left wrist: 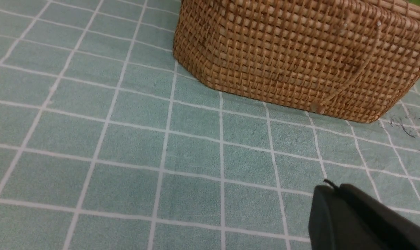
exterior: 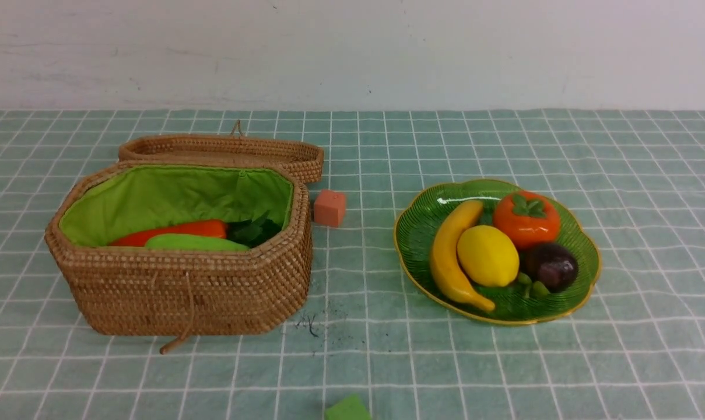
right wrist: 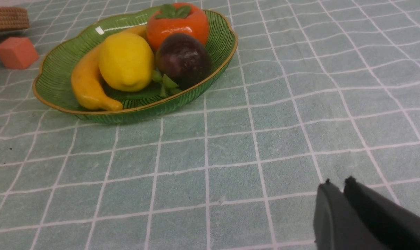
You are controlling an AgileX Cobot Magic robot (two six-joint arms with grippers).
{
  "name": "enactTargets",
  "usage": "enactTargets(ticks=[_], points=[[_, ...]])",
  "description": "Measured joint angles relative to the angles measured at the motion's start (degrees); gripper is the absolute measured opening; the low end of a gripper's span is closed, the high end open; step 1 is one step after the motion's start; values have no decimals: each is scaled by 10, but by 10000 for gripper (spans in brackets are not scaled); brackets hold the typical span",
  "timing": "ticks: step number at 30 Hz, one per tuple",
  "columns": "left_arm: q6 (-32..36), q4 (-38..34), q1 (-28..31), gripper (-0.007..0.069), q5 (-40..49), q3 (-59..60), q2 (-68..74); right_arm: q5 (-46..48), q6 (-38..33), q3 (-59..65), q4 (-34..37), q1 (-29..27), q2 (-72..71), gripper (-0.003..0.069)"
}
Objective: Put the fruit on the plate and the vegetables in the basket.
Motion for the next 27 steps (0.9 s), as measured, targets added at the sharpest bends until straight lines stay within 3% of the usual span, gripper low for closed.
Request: enactTargets(ticks=[27], points=[[0,0,0,-2,0,0,0,0,0,0,0,0,0,55]])
